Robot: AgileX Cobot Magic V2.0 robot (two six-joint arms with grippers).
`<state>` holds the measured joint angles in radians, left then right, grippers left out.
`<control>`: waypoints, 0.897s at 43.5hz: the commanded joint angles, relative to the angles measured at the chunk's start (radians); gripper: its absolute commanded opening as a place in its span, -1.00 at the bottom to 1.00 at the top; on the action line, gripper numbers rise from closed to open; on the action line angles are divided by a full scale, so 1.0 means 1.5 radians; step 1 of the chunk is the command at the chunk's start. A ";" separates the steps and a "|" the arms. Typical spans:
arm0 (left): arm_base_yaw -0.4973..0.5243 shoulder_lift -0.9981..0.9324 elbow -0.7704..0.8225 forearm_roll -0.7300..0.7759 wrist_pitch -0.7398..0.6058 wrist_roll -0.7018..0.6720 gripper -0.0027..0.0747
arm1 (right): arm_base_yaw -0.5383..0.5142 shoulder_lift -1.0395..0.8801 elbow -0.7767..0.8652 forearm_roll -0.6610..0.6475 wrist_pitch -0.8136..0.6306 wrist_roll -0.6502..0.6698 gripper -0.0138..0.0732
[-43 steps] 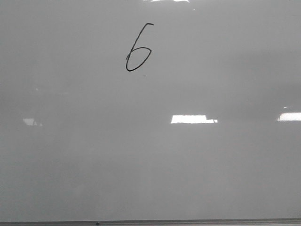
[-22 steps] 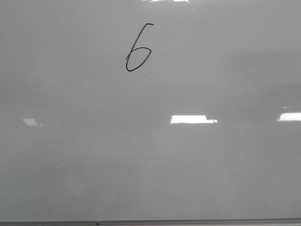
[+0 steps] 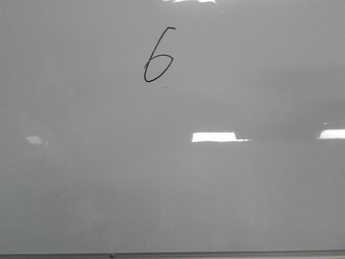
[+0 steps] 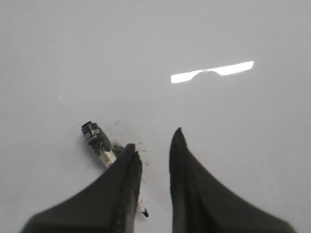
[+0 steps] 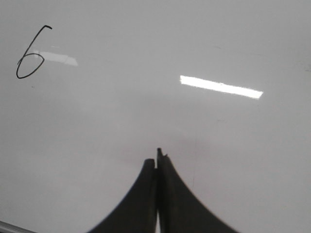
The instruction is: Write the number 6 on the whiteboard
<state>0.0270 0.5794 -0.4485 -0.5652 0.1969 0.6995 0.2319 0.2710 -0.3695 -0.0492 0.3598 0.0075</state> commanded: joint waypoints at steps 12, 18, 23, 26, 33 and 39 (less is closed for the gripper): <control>-0.028 -0.269 0.047 -0.004 0.065 0.010 -0.98 | -0.004 -0.061 0.004 -0.005 -0.080 0.001 -0.83; -0.028 -0.319 0.047 -0.004 0.060 0.010 -0.98 | -0.004 -0.061 0.004 -0.005 -0.079 0.001 -0.83; -0.028 -0.327 0.047 -0.004 0.061 0.010 -0.98 | -0.004 -0.061 0.004 -0.005 -0.079 0.001 -0.83; -0.028 -0.327 0.047 -0.004 0.063 0.010 -0.98 | -0.004 -0.061 0.004 -0.005 -0.079 0.001 -0.84; -0.028 -0.327 0.047 -0.004 0.063 0.010 -0.98 | -0.004 -0.061 0.004 -0.005 -0.079 0.001 -0.84; -0.028 -0.327 0.047 -0.004 0.063 0.010 -0.98 | -0.004 -0.061 0.004 -0.005 -0.079 0.001 -0.84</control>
<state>-0.0086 0.0787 -0.3503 -0.5586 0.3553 0.7170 0.2319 0.1705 -0.3365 -0.0492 0.3266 0.0075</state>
